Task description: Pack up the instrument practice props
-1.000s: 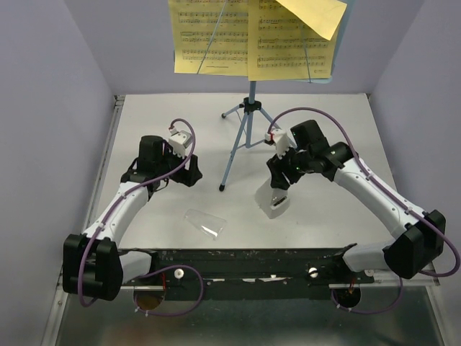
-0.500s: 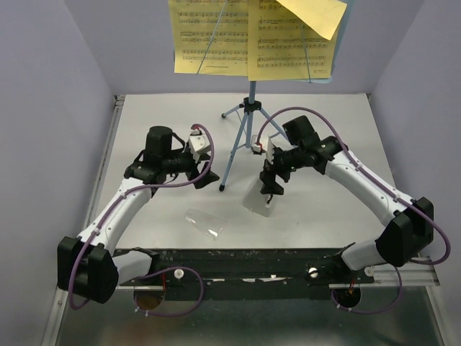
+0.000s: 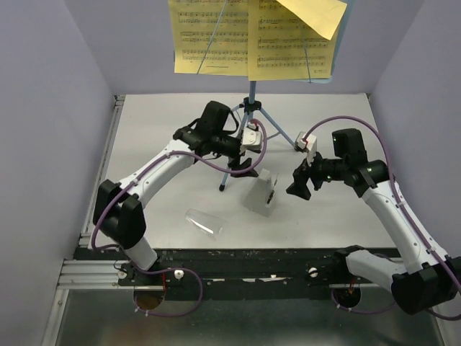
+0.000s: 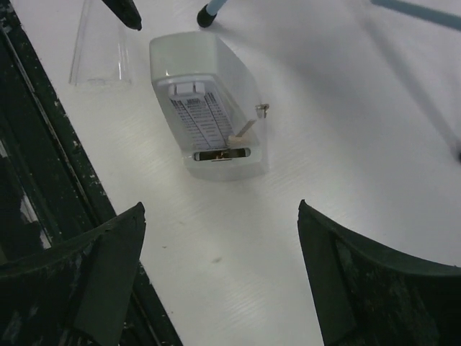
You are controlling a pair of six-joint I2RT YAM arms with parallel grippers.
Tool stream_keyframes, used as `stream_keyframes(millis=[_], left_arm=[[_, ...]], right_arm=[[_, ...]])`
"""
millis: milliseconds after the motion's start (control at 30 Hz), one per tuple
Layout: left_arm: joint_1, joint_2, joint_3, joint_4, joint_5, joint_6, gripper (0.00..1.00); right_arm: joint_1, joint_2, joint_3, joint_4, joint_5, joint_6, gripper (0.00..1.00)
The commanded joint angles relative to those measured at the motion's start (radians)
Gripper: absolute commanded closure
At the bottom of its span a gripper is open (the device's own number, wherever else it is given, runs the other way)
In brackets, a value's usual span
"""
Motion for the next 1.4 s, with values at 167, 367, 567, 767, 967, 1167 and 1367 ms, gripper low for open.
stream_keyframes(millis=[167,367,567,767,967,1167,1367], left_arm=[[-0.081,0.225,0.347,-0.464,0.083,0.327,0.15],[-0.085,0.272,0.4,-0.61,0.066,0.415,0.17],[-0.09,0.263,0.328,-0.484,0.066,0.352,0.27],[-0.104,0.26,0.291,-0.337,0.053,0.26,0.34],[-0.108,0.263,0.282,-0.334,0.024,0.253,0.56],[-0.104,0.223,0.2,-0.234,-0.006,0.168,0.78],[-0.096,0.208,0.174,-0.214,-0.016,0.139,1.0]], right_arm=[[-0.053,-0.003,-0.067,0.016,-0.157,0.124,0.12],[-0.055,-0.014,-0.101,0.014,-0.16,0.02,0.19],[-0.055,0.032,-0.172,0.088,-0.141,-0.042,0.33],[-0.055,0.052,-0.19,0.128,-0.182,-0.098,0.31],[-0.05,0.066,-0.199,0.131,-0.228,-0.166,0.31],[-0.052,0.101,-0.21,0.217,-0.216,-0.096,0.35],[-0.052,0.135,-0.202,0.28,-0.193,-0.036,0.41]])
